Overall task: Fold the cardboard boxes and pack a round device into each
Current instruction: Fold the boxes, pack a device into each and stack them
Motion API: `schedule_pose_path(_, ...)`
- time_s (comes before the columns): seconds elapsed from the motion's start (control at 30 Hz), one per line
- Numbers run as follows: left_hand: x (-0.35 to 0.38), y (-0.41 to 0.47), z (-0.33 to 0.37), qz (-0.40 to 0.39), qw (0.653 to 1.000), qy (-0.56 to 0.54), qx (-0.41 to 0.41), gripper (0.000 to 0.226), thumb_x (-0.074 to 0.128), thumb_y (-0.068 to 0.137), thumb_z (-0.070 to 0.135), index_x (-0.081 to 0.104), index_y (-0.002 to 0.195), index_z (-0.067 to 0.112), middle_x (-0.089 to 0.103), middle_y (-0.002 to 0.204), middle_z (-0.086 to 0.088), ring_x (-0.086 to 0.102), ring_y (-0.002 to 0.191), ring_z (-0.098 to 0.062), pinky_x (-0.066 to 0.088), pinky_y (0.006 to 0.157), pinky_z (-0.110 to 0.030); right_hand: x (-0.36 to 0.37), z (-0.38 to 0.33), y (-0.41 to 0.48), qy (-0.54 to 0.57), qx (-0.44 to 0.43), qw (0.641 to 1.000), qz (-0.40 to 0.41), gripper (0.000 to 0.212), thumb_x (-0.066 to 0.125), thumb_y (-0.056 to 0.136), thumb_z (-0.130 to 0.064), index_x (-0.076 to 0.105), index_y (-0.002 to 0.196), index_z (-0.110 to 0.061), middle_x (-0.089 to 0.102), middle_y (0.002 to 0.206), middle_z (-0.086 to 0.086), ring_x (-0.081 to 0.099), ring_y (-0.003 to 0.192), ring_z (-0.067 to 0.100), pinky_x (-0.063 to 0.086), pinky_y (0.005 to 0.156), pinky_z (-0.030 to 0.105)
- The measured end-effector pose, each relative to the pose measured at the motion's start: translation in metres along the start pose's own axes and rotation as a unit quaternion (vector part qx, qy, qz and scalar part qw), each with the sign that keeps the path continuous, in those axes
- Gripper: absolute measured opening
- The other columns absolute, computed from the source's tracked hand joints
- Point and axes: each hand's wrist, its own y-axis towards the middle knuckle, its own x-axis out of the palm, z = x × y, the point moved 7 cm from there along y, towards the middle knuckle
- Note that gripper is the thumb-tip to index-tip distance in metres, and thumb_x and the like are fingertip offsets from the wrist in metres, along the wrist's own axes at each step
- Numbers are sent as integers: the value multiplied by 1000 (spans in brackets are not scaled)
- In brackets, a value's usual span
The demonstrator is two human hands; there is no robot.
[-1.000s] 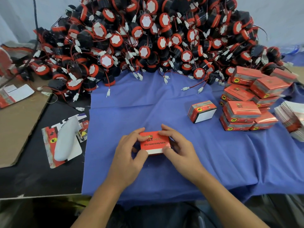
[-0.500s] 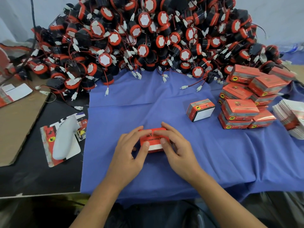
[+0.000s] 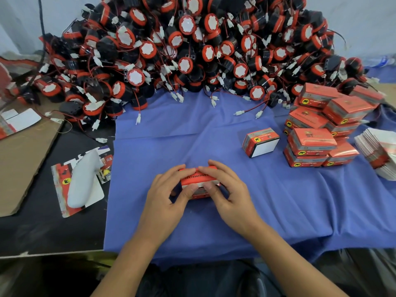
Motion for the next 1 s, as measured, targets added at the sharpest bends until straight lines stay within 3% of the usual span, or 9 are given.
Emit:
schedule_pose_path(0.17, -2, -1, -3, 13, 1000, 6, -4, 32, 67, 92, 40, 72, 124, 36, 57, 144, 19, 60, 111, -10, 48, 94, -21, 0, 0, -1, 12, 12, 1000, -7, 36, 66, 97, -19, 68, 127, -39, 52, 152, -2, 48, 139, 1, 46, 107, 20)
schedule_pose_path(0.27, -3, -3, -2, 24, 999, 35, 6, 36, 67, 92, 36, 73, 127, 30, 54, 148, 12, 54, 123, -10, 40, 106, -17, 1, 0, -2, 8, 20, 999, -25, 39, 67, 98, -17, 66, 129, -41, 43, 160, -2, 43, 141, -3, 43, 110, 20)
schedule_pose_path(0.37, -2, -6, 5, 38, 994, 95, 40, 39, 64, 94, 30, 71, 131, 22, 55, 148, 2, 50, 125, -16, 35, 109, -15, 2, -2, -3, 8, 17, 999, -34, 39, 65, 99, -15, 65, 133, -35, 37, 163, -2, 49, 132, -11, 42, 105, 14)
schedule_pose_path(0.43, 1, -9, 10, 41, 986, 150, 62, 43, 60, 95, 29, 68, 135, 17, 59, 145, -5, 52, 122, -23, 41, 106, -26, 3, -5, -3, -13, 0, 999, -30, 38, 63, 100, -16, 65, 136, -27, 37, 163, 0, 47, 138, -4, 40, 108, 14)
schedule_pose_path(0.5, 2, -13, 13, 40, 975, 206, 74, 46, 58, 95, 31, 65, 139, 17, 59, 145, -6, 54, 121, -25, 49, 102, -34, 6, -6, -5, -39, -13, 999, -33, 39, 62, 101, -19, 63, 139, -22, 38, 163, -1, 34, 150, 6, 34, 118, 20)
schedule_pose_path(0.63, 4, -19, 14, 41, 957, 274, 83, 42, 59, 102, 31, 62, 142, 18, 56, 149, -4, 59, 120, -28, 58, 93, -39, 10, -11, -11, -134, -49, 989, -34, 42, 61, 103, -18, 59, 145, -15, 37, 163, 0, 23, 156, 12, 27, 123, 24)
schedule_pose_path(0.77, 9, -23, 16, 37, 940, 325, 98, 47, 60, 99, 25, 59, 144, 13, 54, 151, -8, 53, 121, -24, 58, 89, -39, 12, -16, -17, -249, -78, 965, -14, 45, 55, 104, -22, 54, 148, -13, 40, 162, 1, 29, 154, 18, 36, 120, 33)
schedule_pose_path(0.87, 9, -23, 18, 41, 942, 321, 92, 42, 61, 102, 23, 61, 142, 11, 55, 150, -10, 60, 119, -29, 59, 89, -42, 12, -20, -20, -320, -111, 941, -8, 50, 62, 99, -9, 53, 148, -9, 46, 158, 7, 38, 149, 27, 43, 116, 46)
schedule_pose_path(1.0, 9, -22, 19, 34, 949, 305, 73, 49, 70, 94, 17, 61, 141, 9, 55, 150, -12, 64, 118, -33, 60, 89, -44, 15, -24, -23, -434, -123, 892, -28, 65, 61, 86, -1, 52, 149, -8, 48, 156, 9, 46, 145, 30, 48, 111, 46)
